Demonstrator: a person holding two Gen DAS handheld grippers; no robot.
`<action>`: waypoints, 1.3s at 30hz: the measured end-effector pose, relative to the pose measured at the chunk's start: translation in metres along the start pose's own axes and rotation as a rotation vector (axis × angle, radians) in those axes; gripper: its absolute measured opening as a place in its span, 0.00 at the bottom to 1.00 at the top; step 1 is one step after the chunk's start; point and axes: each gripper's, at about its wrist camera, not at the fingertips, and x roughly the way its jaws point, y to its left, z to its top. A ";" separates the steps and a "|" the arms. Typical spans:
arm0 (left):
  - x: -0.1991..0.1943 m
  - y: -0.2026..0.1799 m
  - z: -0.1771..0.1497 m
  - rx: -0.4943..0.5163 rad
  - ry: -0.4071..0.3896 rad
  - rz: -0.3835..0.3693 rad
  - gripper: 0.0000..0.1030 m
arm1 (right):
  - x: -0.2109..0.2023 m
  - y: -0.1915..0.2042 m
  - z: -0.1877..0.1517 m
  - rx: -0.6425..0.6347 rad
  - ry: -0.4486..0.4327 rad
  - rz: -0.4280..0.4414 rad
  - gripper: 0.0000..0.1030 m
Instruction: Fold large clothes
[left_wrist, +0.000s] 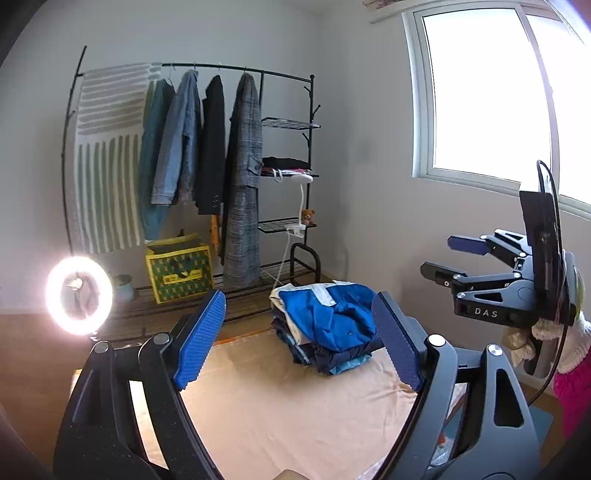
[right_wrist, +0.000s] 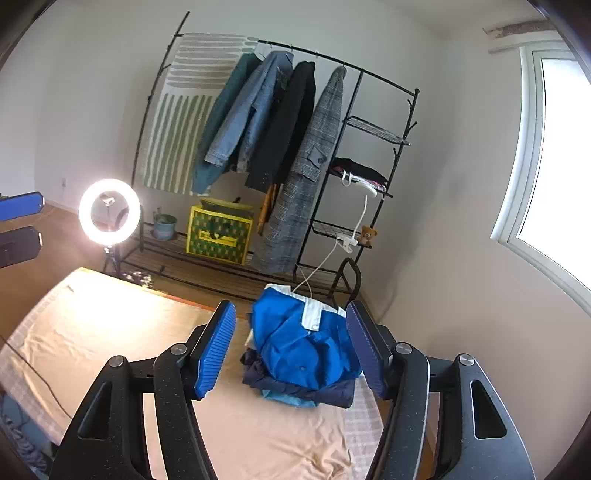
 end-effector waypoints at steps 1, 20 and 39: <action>-0.008 0.000 -0.002 0.004 0.000 0.008 0.83 | -0.005 0.004 0.000 -0.002 -0.005 -0.003 0.66; -0.042 0.026 -0.122 -0.020 0.054 0.116 1.00 | -0.009 0.069 -0.080 0.028 0.039 -0.005 0.80; 0.029 0.046 -0.208 -0.041 0.141 0.189 1.00 | 0.055 0.111 -0.157 0.071 0.102 -0.050 0.80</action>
